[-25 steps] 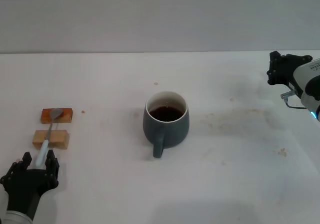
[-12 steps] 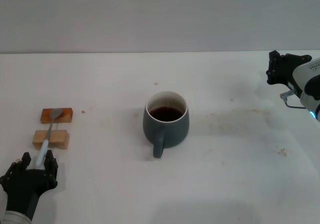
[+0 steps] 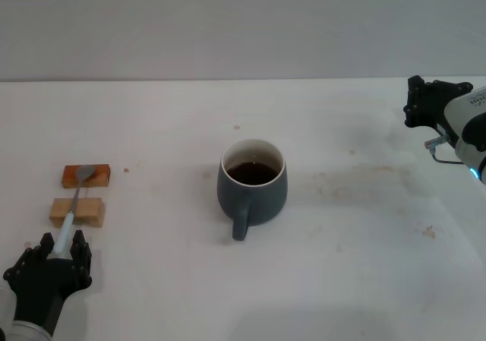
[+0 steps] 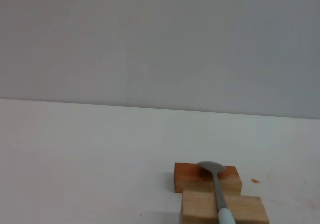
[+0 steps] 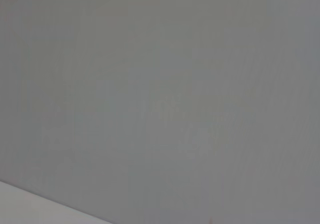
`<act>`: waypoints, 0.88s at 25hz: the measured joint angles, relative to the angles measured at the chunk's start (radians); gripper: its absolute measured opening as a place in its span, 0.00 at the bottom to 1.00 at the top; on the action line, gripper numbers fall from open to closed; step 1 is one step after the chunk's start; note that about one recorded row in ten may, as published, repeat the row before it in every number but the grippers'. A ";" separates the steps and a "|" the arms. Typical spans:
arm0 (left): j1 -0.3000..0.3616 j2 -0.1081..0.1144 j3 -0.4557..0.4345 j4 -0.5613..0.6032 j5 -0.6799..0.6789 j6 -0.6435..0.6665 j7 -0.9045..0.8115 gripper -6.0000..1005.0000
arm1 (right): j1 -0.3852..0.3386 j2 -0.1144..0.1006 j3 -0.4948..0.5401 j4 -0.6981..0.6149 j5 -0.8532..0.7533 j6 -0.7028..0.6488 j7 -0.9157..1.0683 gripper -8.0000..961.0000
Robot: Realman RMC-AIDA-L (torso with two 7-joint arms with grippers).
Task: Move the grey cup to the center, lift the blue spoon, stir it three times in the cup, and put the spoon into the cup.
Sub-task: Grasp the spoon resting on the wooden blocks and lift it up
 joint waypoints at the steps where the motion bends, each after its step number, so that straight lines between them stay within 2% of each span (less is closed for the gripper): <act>1: 0.000 0.000 0.000 0.000 0.000 0.000 0.000 0.43 | 0.000 0.000 0.000 0.000 0.000 0.000 0.000 0.01; 19: 0.006 0.003 0.001 -0.012 0.007 -0.001 0.000 0.40 | 0.001 0.001 0.000 0.002 0.000 0.010 0.000 0.01; 22: 0.006 0.003 0.000 -0.012 0.007 -0.001 0.000 0.36 | 0.001 0.001 0.000 0.002 0.000 0.010 0.000 0.01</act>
